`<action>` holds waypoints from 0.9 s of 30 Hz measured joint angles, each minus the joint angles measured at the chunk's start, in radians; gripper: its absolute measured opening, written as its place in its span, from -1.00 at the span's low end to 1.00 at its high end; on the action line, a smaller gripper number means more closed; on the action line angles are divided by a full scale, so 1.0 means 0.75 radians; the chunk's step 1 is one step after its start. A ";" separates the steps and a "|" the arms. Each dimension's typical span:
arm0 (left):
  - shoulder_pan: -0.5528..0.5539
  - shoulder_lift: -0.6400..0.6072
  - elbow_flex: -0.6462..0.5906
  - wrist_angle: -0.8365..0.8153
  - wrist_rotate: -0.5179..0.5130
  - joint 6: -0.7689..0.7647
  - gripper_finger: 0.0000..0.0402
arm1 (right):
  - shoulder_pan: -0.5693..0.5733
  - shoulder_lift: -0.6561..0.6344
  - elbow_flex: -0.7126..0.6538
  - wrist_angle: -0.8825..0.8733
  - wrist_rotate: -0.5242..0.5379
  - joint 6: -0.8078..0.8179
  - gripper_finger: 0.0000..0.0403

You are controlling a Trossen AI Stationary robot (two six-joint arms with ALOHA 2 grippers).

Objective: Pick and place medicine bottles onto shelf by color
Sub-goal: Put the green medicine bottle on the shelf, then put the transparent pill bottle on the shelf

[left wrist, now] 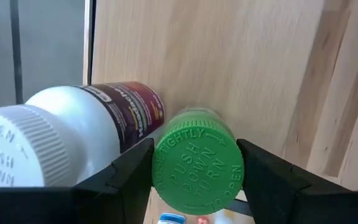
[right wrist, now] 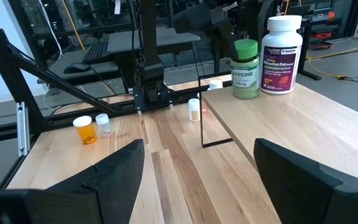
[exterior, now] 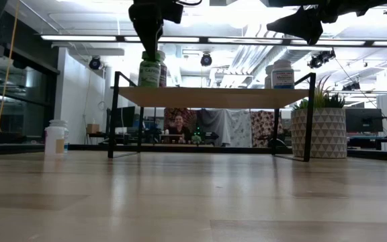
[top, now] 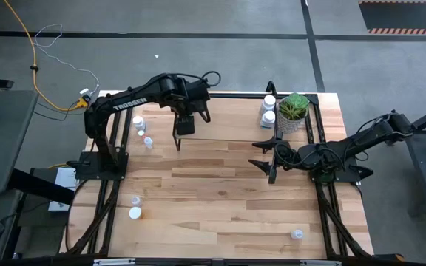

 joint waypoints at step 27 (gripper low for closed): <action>-0.005 0.007 -0.006 -0.002 -0.069 -0.103 0.52 | 0.000 0.000 0.000 0.000 0.000 -0.004 0.46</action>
